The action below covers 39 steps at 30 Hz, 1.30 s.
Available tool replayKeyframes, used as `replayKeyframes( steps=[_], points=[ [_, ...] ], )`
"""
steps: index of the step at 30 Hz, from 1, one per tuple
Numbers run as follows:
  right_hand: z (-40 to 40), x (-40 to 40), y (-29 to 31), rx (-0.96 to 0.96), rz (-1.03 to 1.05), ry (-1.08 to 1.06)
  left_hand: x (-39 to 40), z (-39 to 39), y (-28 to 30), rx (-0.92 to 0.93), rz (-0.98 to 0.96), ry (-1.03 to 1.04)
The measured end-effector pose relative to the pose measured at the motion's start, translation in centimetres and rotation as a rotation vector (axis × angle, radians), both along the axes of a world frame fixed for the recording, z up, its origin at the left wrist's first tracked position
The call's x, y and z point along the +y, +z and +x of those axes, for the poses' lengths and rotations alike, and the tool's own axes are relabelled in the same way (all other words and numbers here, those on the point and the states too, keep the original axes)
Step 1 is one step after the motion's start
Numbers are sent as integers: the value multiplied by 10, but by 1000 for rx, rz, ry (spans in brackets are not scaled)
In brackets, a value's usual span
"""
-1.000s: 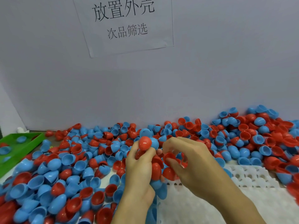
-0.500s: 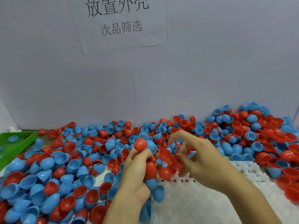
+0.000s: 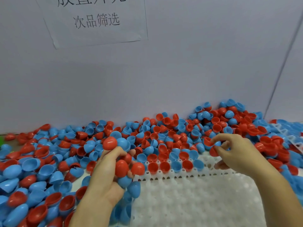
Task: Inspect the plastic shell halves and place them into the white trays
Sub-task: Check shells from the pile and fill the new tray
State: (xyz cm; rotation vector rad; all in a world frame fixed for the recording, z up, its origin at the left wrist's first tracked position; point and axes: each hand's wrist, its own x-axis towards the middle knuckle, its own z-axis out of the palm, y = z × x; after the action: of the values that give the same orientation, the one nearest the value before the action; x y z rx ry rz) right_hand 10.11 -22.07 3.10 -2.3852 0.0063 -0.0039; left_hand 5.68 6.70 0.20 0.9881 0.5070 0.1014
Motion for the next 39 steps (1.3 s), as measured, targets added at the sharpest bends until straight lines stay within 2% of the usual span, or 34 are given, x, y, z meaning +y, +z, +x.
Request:
replayKeyframes(
  steps=[4,9,12,34,36,39],
  points=[
    [8,6,-8,-9,-158,-27,-1,-1,1,-13,-42,0],
    [12,18,-21,70,-371,-24,-4,-7,3,-24,-68,-16],
    [12,27,-25,90,-438,-54,-6,-10,6,-36,-79,-18],
    [20,31,-32,51,-439,-78,-12,-16,15,-49,-140,0],
    [20,28,-29,15,-422,-63,-13,-16,15,-59,-147,10],
    [14,33,-11,-131,-274,46,-14,-16,16,-69,-152,43]
  ],
)
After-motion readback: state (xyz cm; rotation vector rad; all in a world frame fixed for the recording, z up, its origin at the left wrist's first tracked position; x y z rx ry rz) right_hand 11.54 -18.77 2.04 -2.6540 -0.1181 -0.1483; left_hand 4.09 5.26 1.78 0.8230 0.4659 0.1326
